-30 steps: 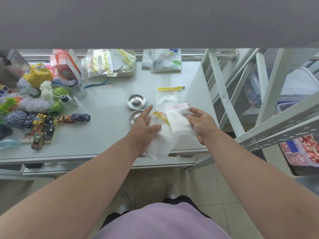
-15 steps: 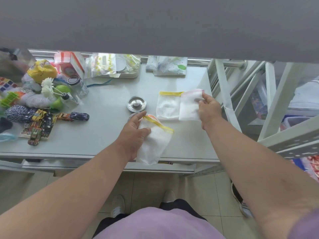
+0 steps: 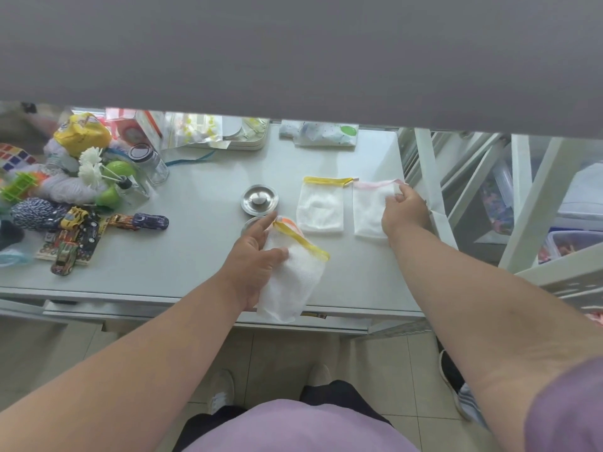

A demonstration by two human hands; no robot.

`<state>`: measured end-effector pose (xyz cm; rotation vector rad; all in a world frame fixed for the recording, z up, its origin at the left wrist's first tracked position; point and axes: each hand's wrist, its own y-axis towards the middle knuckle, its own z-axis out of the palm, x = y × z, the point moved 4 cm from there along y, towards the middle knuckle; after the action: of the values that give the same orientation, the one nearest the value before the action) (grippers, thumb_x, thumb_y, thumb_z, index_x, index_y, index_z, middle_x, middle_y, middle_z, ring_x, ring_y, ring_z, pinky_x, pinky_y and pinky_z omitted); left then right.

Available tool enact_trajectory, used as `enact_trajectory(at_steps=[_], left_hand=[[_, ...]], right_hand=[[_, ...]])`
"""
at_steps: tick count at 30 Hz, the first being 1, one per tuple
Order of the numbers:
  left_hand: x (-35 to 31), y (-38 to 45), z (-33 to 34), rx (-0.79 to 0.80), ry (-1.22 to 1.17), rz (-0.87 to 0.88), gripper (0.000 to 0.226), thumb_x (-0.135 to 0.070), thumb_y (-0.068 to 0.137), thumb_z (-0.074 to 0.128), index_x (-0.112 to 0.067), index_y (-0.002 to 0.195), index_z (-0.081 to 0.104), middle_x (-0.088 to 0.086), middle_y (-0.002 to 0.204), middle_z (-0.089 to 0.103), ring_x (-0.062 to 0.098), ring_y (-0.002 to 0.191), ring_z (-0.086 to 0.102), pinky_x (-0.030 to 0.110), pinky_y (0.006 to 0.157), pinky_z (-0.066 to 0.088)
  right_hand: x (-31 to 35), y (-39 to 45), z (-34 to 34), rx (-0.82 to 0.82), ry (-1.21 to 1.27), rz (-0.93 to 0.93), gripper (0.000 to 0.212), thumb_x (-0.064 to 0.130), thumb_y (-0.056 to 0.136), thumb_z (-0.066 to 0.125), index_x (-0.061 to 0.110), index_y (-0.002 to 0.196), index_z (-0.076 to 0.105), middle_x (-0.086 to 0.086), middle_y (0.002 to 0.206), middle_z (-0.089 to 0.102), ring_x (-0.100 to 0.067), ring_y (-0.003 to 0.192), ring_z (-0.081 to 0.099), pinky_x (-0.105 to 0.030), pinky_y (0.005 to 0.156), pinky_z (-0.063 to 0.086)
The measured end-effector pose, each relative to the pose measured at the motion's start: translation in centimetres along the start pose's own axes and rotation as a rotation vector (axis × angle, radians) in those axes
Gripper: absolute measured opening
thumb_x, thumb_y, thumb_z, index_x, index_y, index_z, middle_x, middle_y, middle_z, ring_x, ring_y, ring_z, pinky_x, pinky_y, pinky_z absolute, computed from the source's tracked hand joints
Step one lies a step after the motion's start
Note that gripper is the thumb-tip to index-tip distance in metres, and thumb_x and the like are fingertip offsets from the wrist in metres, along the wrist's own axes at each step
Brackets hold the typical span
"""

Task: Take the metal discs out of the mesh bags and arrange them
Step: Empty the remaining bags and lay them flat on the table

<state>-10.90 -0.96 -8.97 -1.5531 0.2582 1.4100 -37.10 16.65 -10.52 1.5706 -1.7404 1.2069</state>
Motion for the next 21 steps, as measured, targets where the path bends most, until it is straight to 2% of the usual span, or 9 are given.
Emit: enact_trajectory(at_steps=[3,6,9,11,13,15,18,21], left_hand=[[-0.2,0.0,0.2,0.012,-0.067,-0.012,0.089,0.014,0.092,0.067,-0.045,0.155,0.050,-0.007,0.140,0.072,0.025,0.128,0.069,0.053,0.105,0.056],[-0.5,0.1,0.2,0.034,-0.126,-0.028,0.092,0.016,0.091,0.069,-0.042,0.159,0.045,0.001,0.137,0.075,0.032,0.127,0.070,0.060,0.105,0.054],[-1.1,0.2,0.1,0.045,-0.173,-0.050,0.094,0.013,0.090,0.072,-0.040,0.161,0.041,0.008,0.135,0.075,0.037,0.124,0.071,0.062,0.098,0.057],[-1.5,0.1,-0.1,0.066,-0.201,-0.071,0.092,0.012,0.089,0.073,-0.037,0.160,0.043,0.012,0.134,0.074,0.037,0.118,0.074,0.057,0.086,0.063],[-1.9,-0.1,-0.5,0.085,-0.231,-0.088,0.086,0.011,0.088,0.075,-0.032,0.157,0.048,0.016,0.135,0.072,0.038,0.115,0.075,0.052,0.076,0.065],[-2.0,-0.2,-0.9,0.114,-0.264,-0.073,0.078,0.011,0.086,0.077,-0.026,0.151,0.056,0.021,0.138,0.071,0.043,0.119,0.073,0.057,0.080,0.065],[-2.3,-0.7,-1.6,0.103,-0.183,0.019,0.062,0.009,0.087,0.079,-0.024,0.139,0.067,0.015,0.124,0.078,0.035,0.110,0.076,0.053,0.087,0.065],[-2.4,-0.9,-2.6,0.080,-0.101,0.041,0.053,0.007,0.087,0.080,-0.033,0.122,0.072,0.005,0.111,0.080,0.029,0.103,0.077,0.048,0.089,0.066]], right_hand=[[0.3,-1.8,-0.1,-0.003,-0.202,-0.061,0.049,0.033,0.105,0.052,0.033,0.154,0.046,0.000,0.147,0.060,-0.025,0.133,0.056,-0.024,0.101,0.038],[0.2,-4.6,0.5,0.000,-0.158,-0.140,0.048,0.039,0.101,0.056,0.027,0.148,0.054,-0.005,0.144,0.061,-0.028,0.134,0.055,-0.042,0.113,0.043],[0.4,-9.6,2.1,0.175,0.093,-0.101,0.037,0.044,0.097,0.063,0.026,0.129,0.067,0.005,0.124,0.070,-0.016,0.111,0.066,-0.041,0.102,0.055],[0.2,-13.0,3.2,0.302,0.213,0.005,0.034,0.048,0.094,0.069,0.025,0.119,0.068,0.003,0.115,0.073,-0.020,0.100,0.070,-0.042,0.094,0.061],[-0.2,-15.7,4.4,0.416,0.350,0.158,0.041,0.051,0.089,0.073,0.021,0.117,0.068,-0.005,0.114,0.077,-0.027,0.096,0.074,-0.044,0.089,0.063],[-0.5,-17.7,5.3,0.496,0.495,0.226,0.040,0.042,0.091,0.076,0.015,0.119,0.069,-0.007,0.110,0.080,-0.027,0.091,0.076,-0.041,0.082,0.064],[0.1,-19.5,5.8,0.435,0.497,0.063,0.019,0.018,0.094,0.076,0.010,0.112,0.074,-0.003,0.092,0.079,-0.017,0.076,0.069,-0.031,0.070,0.057],[0.3,-19.8,6.0,0.292,0.402,0.004,0.006,0.014,0.095,0.073,0.013,0.100,0.077,0.000,0.081,0.075,-0.012,0.064,0.063,-0.027,0.064,0.053]])
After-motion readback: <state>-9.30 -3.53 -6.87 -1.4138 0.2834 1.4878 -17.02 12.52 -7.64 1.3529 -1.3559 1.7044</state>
